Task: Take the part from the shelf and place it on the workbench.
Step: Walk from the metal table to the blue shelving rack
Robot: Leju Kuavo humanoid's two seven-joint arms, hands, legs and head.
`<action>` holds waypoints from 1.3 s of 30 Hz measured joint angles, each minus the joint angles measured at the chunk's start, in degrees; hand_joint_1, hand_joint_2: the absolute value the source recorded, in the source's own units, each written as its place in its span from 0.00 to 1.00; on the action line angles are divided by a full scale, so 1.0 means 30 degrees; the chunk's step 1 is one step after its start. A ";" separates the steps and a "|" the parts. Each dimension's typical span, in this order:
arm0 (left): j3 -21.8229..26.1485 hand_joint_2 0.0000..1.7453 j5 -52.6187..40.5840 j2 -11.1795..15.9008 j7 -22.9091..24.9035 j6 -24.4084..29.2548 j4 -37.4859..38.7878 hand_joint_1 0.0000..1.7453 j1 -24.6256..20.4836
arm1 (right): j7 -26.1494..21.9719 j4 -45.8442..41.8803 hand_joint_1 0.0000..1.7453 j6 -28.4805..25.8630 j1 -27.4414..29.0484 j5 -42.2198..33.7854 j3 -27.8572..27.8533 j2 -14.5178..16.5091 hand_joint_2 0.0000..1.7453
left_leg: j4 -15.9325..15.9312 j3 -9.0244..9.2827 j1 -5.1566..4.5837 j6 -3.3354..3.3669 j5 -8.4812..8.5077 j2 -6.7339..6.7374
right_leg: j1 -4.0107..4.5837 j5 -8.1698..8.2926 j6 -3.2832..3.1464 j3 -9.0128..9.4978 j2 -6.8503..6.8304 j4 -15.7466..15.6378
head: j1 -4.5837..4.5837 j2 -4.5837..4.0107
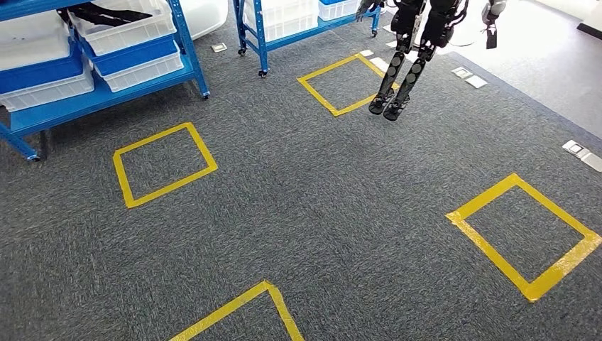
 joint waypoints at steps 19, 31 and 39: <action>0.0000 0.00 0.0000 0.0018 0.0000 0.0000 0.0000 0.00 0.0003 | -0.0002 0.0013 0.00 0.0000 0.0008 0.0002 0.0000 0.0029 0.00 | 0.0140 -0.0095 -0.0029 -0.0224 -0.0075 -0.0217 | -0.0036 0.0206 0.0029 0.0343 0.0636 -0.0889 | 0.0084 0.0000; 0.0002 0.00 -0.0071 0.0047 -0.0062 0.0029 -0.0004 0.00 0.0131 | -0.0113 0.0018 0.00 0.0020 -0.0025 0.0007 0.0044 0.0078 0.00 | 0.0896 -0.0449 -0.0325 -0.0256 -0.0425 0.2628 | 0.0609 0.0115 -0.1204 0.0611 -0.2244 -0.1005 | -0.0124 0.0000; 0.0047 0.00 -0.0084 0.0038 -0.0250 0.0020 0.0000 0.00 0.0189 | -0.0137 0.0035 0.00 0.0040 0.0021 0.0022 0.0379 0.0057 0.00 | 0.3513 -0.2007 0.0027 -0.0988 -0.1329 0.1187 | 0.0081 0.0578 -0.1207 0.0312 -0.0950 -0.1054 | -0.0257 0.0000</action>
